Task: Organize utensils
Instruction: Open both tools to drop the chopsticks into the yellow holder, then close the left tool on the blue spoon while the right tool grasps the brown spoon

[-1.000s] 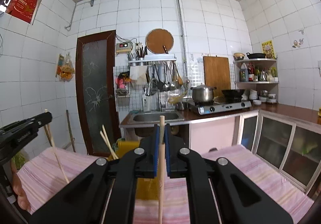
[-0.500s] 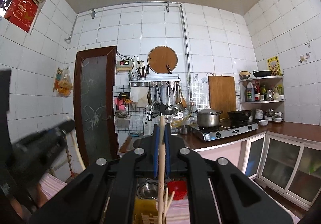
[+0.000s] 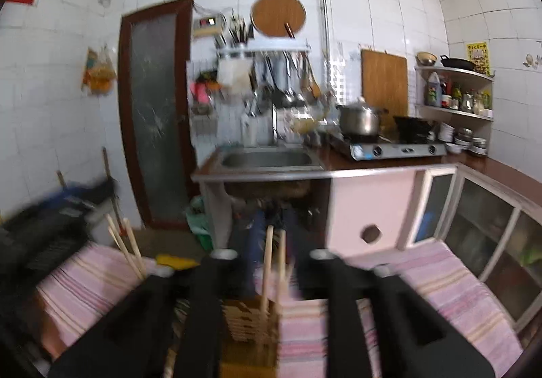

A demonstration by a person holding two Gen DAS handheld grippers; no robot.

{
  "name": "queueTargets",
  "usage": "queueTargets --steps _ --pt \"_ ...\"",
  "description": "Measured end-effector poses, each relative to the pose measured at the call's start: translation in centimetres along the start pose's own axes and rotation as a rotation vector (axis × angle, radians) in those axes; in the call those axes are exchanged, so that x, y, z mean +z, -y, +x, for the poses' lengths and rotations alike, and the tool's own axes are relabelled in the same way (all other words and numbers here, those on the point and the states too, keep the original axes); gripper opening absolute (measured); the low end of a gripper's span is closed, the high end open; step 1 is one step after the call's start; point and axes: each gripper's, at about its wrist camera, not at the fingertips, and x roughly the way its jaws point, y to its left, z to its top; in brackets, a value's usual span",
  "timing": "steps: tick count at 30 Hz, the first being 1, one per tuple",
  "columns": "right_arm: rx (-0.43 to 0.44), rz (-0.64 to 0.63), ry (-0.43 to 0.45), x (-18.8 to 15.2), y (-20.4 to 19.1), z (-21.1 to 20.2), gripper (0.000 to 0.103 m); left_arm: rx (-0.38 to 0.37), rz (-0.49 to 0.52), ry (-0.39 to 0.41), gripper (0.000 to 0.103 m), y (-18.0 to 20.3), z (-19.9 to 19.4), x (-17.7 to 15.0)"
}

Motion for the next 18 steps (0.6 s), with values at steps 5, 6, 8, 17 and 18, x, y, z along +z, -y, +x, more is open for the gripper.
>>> queueTargets --steps 5,6,8,17,18 --pt "-0.076 0.015 -0.046 -0.9 2.3 -3.7 0.080 0.016 0.035 -0.046 0.098 -1.5 -4.7 0.0" --pt "-0.080 0.020 -0.054 -1.2 2.5 -4.4 0.082 0.022 0.042 -0.055 0.098 -1.7 -5.7 -0.3" --pt "-0.084 0.029 -0.081 -2.6 3.2 -6.1 0.084 0.037 0.053 -0.067 0.098 -2.4 -7.3 -0.9" --pt "-0.065 0.017 -0.211 -11.2 3.0 -9.9 0.087 0.120 0.084 -0.260 0.098 -5.3 -10.4 -8.8" --pt "-0.066 0.013 -0.221 -12.0 2.8 -10.1 0.087 0.133 0.094 -0.293 0.098 -5.5 -10.2 -10.2"
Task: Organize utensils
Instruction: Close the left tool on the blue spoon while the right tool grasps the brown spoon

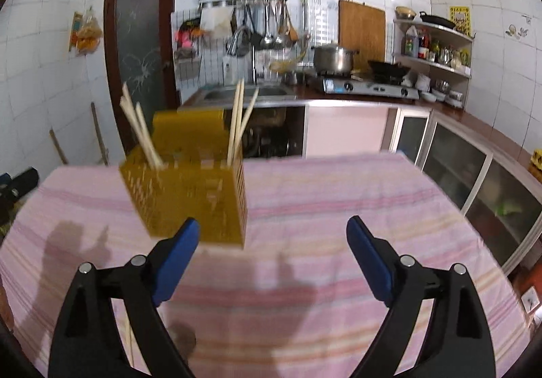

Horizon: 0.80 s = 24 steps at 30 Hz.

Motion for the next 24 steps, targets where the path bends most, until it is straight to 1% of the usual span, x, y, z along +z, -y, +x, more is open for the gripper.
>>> queueTargets --steps 3,6,11,15,17,19,24 --pt "0.004 -0.017 -0.047 -2.9 -0.5 0.4 0.087 0.027 0.019 -0.075 0.098 0.0 1.6 -2.7" --pt "0.015 -0.025 -0.085 -5.3 -0.9 0.9 0.087 0.011 0.028 -0.156 0.098 0.1 3.2 -5.0" --pt "0.034 -0.005 -0.147 -7.2 -0.5 2.4 0.087 -0.007 0.021 -0.250 0.098 0.1 5.2 -8.1" --pt "0.052 -0.020 -0.167 -8.0 -0.8 2.7 0.087 -0.024 0.033 -0.335 0.098 0.5 6.4 -10.3" --pt "0.063 -0.024 -0.179 -8.2 -1.2 2.6 0.087 -0.020 0.057 -0.361 0.098 1.1 6.5 -10.9" --pt "0.076 -0.038 -0.189 -8.5 -1.7 2.6 0.087 -0.022 0.070 -0.364 0.098 1.5 6.3 -11.1" --pt "0.132 -0.110 -0.259 -9.4 -3.7 2.9 0.087 -0.041 0.088 -0.378 0.098 2.4 6.0 -11.2"
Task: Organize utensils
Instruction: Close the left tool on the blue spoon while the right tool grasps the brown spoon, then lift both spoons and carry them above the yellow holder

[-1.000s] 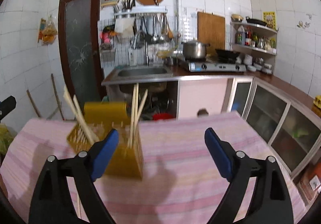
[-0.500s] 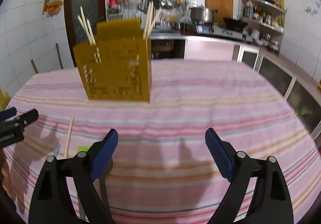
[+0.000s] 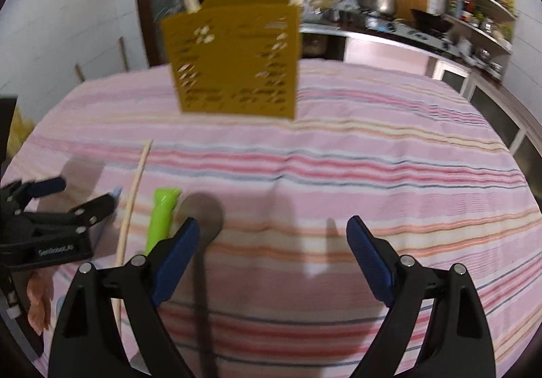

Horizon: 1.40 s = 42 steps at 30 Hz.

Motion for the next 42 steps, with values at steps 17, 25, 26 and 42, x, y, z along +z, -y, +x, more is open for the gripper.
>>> queueTargets --steps 17,25,26,42 --pt "0.007 -0.056 -0.089 1.1 -2.7 2.2 0.061 -0.004 0.002 -0.022 0.076 0.9 0.2 0.4" --pt "0.019 -0.061 -0.078 1.4 -2.9 2.3 0.036 -0.016 -0.009 -0.025 0.064 1.2 -0.1 0.3" --pt "0.015 -0.056 -0.077 1.3 -2.6 2.2 0.036 -0.014 -0.007 -0.025 0.063 1.2 -0.1 0.2" --pt "-0.044 0.074 -0.026 1.0 2.5 0.6 0.036 0.000 0.034 -0.036 0.008 4.0 -0.3 0.5"
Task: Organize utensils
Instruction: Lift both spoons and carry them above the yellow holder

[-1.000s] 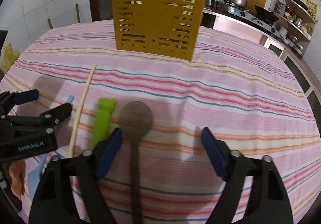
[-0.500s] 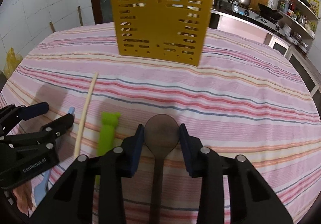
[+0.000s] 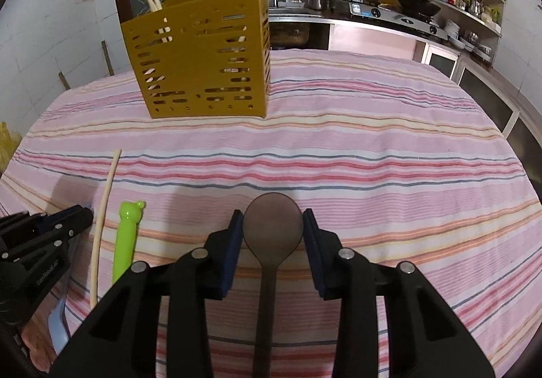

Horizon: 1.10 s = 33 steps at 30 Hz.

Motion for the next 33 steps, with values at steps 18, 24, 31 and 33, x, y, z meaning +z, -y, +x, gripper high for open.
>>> queueTargets --steps 18,24,31,33 --pt "-0.005 -0.021 0.129 0.8 -1.0 -3.1 0.036 0.007 -0.053 0.199 0.006 -2.4 -5.0 0.9" --pt "-0.005 0.005 0.225 1.3 -0.7 -5.4 0.036 0.002 -0.066 0.302 0.006 -3.2 -8.1 1.1" --pt "-0.006 0.027 0.343 1.9 -0.1 -8.1 0.036 -0.008 -0.081 0.383 0.006 -3.7 -10.9 1.4" --pt "-0.009 0.031 0.369 2.1 0.0 -8.6 0.036 -0.013 -0.085 0.399 0.006 -3.9 -11.5 1.5"
